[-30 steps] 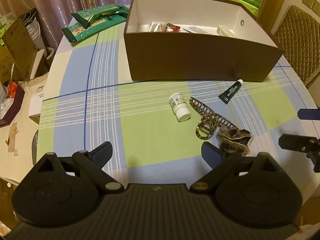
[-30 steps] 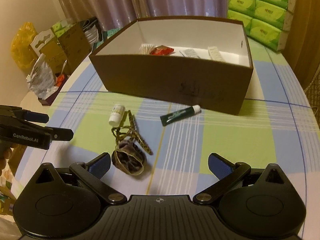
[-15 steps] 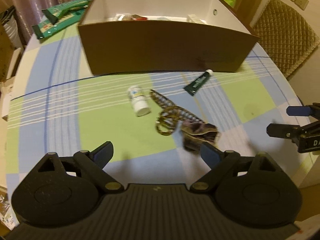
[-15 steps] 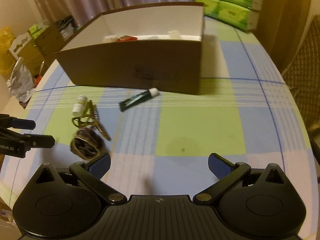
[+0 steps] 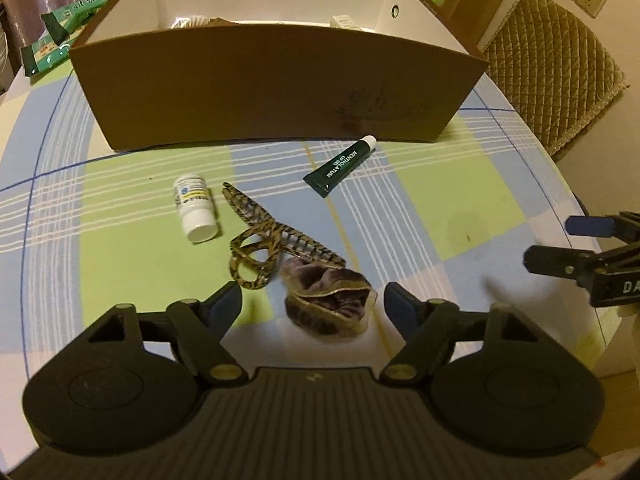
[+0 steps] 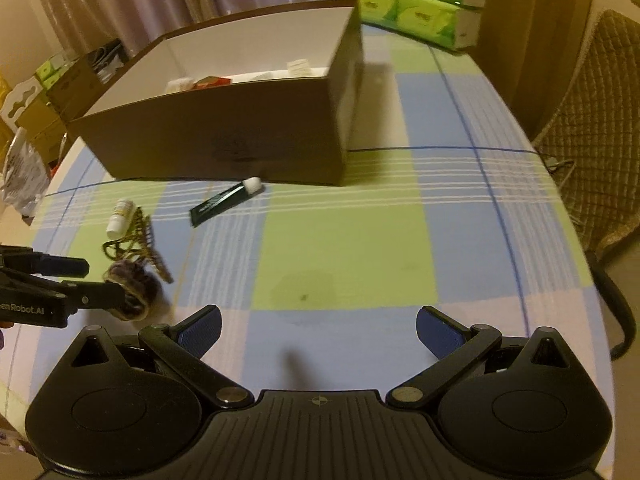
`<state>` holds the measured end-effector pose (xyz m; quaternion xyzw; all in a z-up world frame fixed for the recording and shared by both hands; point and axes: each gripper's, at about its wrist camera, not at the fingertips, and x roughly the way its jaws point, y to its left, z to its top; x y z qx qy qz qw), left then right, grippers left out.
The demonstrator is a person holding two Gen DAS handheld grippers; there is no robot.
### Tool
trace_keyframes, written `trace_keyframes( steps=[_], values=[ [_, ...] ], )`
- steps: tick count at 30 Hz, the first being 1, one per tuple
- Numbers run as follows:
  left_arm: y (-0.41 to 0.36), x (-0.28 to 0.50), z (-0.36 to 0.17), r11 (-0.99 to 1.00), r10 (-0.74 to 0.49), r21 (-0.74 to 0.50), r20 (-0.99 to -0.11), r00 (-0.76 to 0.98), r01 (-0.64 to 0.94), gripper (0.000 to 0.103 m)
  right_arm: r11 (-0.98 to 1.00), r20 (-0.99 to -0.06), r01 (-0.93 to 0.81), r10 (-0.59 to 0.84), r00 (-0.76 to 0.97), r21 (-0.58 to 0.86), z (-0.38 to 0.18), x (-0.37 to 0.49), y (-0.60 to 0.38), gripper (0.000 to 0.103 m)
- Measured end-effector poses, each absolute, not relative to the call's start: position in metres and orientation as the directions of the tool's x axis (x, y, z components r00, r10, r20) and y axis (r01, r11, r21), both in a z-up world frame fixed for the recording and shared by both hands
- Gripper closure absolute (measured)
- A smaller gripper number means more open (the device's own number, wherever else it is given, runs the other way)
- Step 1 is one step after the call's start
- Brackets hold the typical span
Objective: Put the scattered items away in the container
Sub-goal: 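Grasp the brown fabric scrunchie with the left gripper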
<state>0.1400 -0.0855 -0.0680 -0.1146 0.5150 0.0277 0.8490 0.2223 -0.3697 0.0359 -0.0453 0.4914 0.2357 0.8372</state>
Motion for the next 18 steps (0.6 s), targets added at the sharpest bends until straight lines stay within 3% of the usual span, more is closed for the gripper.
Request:
trace_keyframes(
  steps=[4,7,8,12,18],
  values=[
    [-0.089,0.148,-0.078,0.969,-0.078,-0.177,-0.880,0.468,-0.171,0.044,0.891,-0.849,-0.428,0.340,0.404,0.153,0.035,0.226,-0.379,0.002],
    [-0.092,0.151,-0.088,0.971,-0.080,-0.174,-0.885,0.459,-0.166,0.060,0.891,-0.853,-0.428,0.339,0.398,0.154,0.033,0.227,-0.383,0.002],
    [-0.093,0.150,-0.090,0.972,-0.084,-0.175,-0.884,0.460,-0.158,0.070,0.890,-0.853,-0.429,0.340,0.395,0.156,0.032,0.227,-0.383,0.002],
    [-0.094,0.141,-0.089,0.977,-0.087,-0.170,-0.873,0.480,-0.132,0.082,0.881,-0.853,-0.442,0.353,0.384,0.166,0.029,0.229,-0.382,0.002],
    [-0.074,0.120,-0.083,0.971,-0.055,-0.158,-0.878,0.475,-0.179,0.084,0.855,-0.848,-0.483,0.390,0.357,0.190,0.024,0.231,-0.366,0.002]
  ],
)
